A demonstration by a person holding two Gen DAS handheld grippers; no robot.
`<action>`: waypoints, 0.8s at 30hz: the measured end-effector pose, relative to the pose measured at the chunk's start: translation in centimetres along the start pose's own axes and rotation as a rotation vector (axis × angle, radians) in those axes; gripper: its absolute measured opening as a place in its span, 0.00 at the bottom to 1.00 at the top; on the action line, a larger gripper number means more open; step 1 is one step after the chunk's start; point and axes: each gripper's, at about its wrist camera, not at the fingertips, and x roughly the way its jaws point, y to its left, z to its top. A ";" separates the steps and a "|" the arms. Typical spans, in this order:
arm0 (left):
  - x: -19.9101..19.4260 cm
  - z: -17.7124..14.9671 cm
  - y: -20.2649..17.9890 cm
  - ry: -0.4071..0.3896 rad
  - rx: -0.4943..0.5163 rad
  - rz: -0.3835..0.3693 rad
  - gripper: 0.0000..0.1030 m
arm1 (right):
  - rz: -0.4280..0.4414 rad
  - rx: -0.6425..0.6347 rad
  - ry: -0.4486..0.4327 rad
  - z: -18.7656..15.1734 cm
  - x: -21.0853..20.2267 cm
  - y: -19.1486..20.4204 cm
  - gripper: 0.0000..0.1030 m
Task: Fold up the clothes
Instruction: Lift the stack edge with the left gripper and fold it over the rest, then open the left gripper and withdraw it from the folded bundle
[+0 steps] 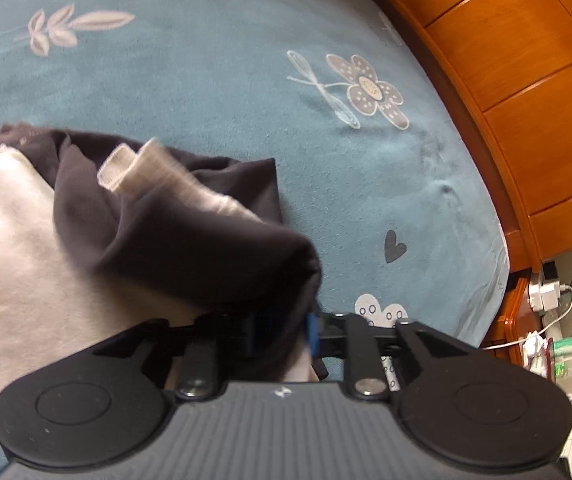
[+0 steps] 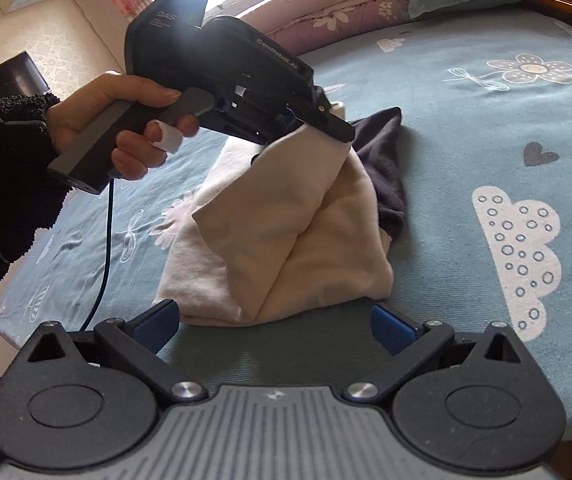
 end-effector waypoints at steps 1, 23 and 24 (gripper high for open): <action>0.2 -0.1 0.0 0.002 -0.009 -0.010 0.37 | -0.005 0.003 -0.001 0.0 0.0 -0.1 1.00; -6.6 -10.9 4.2 -0.192 0.264 0.140 0.57 | -0.045 -0.007 -0.019 0.0 -0.9 1.3 1.00; -6.8 -10.6 4.9 -0.193 0.223 0.112 0.57 | -0.049 -0.012 -0.019 0.0 -0.9 1.5 1.00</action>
